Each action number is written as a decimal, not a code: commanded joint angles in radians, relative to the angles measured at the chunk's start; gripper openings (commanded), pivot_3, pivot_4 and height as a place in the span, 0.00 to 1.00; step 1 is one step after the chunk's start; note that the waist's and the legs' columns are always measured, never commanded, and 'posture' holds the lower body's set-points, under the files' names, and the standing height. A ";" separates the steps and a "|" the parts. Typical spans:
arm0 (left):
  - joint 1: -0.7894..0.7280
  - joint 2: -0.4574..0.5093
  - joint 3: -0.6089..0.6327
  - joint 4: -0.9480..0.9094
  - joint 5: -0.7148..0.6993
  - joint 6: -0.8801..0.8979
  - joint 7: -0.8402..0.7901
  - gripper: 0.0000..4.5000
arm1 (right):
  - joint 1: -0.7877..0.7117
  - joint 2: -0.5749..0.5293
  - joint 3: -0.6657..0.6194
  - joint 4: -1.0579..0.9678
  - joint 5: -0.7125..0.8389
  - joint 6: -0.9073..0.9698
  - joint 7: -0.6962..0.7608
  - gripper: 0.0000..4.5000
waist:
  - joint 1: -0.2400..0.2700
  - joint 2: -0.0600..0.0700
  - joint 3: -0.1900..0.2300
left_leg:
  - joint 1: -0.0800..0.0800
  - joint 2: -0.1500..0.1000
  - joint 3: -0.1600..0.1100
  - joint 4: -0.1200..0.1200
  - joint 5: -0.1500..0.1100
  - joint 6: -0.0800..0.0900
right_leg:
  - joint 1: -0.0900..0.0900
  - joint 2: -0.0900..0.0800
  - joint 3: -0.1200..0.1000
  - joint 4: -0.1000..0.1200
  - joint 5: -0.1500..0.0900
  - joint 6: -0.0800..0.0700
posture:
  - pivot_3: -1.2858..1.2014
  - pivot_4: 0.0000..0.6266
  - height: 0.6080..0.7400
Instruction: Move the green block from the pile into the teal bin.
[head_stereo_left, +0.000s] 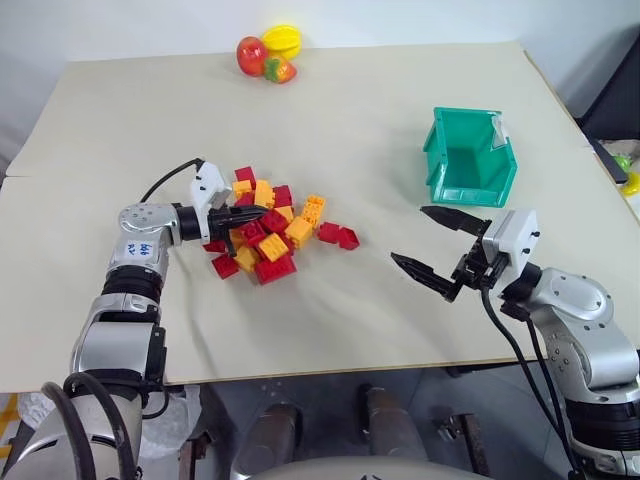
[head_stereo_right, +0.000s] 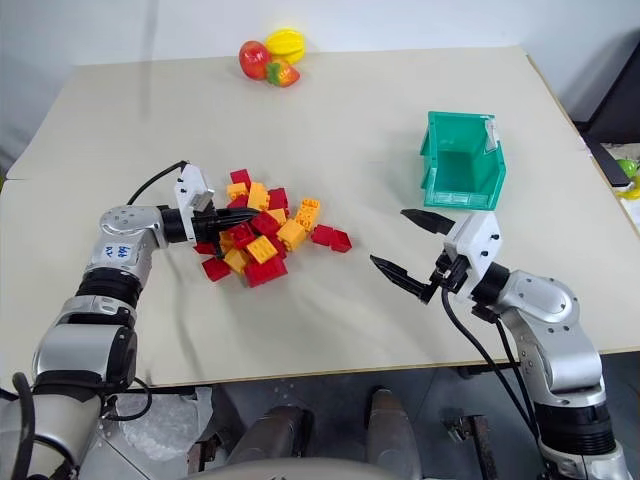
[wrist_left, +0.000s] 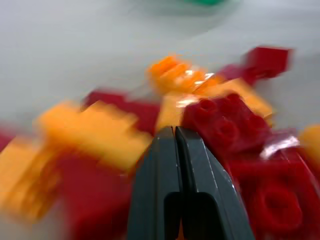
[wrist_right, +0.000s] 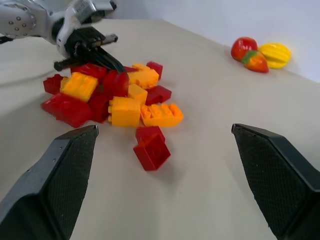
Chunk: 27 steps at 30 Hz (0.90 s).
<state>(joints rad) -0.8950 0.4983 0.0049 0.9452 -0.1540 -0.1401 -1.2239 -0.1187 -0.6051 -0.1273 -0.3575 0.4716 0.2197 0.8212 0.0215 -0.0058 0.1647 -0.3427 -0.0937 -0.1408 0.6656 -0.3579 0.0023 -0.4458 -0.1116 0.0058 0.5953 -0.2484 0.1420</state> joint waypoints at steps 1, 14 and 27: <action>0.036 -0.032 -0.035 -0.119 -0.021 0.037 -0.083 0.01 | 0.012 0.003 -0.027 -0.060 0.005 -0.021 -0.017 1.00 | 0.001 0.000 0.000 | 0.000 0.000 0.000 0.001 0.000 0.000 | 0.000 0.000 0.000 0.001 0.000 0.000 | 0.52 0.24 1.00; 0.179 -0.003 0.010 -0.526 -0.113 0.272 -0.060 0.01 | -0.026 0.000 -0.013 -0.016 -0.013 -0.031 -0.012 1.00 | -0.002 0.000 0.001 | 0.000 0.001 0.000 0.003 0.000 0.000 | 0.000 0.000 0.001 0.002 0.000 0.000 | 0.52 0.24 1.00; 0.471 0.308 0.259 -0.795 -0.255 0.641 0.066 0.25 | -0.081 -0.036 -0.008 0.084 -0.010 -0.041 0.080 1.00 | -0.022 0.003 0.003 | 0.001 0.002 0.000 -0.001 0.000 0.000 | -0.001 0.001 0.002 0.001 0.000 0.000 | 0.52 0.24 1.00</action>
<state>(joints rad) -0.4359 0.7774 0.2121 0.2275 -0.3551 0.4826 -1.1361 -0.1818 -0.6312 -0.1261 -0.2624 0.4508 0.1960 0.8822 -0.0001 -0.0025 0.1680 -0.3417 -0.0921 -0.1404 0.6648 -0.3581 0.0020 -0.4465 -0.1110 0.0080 0.5964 -0.2485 0.1419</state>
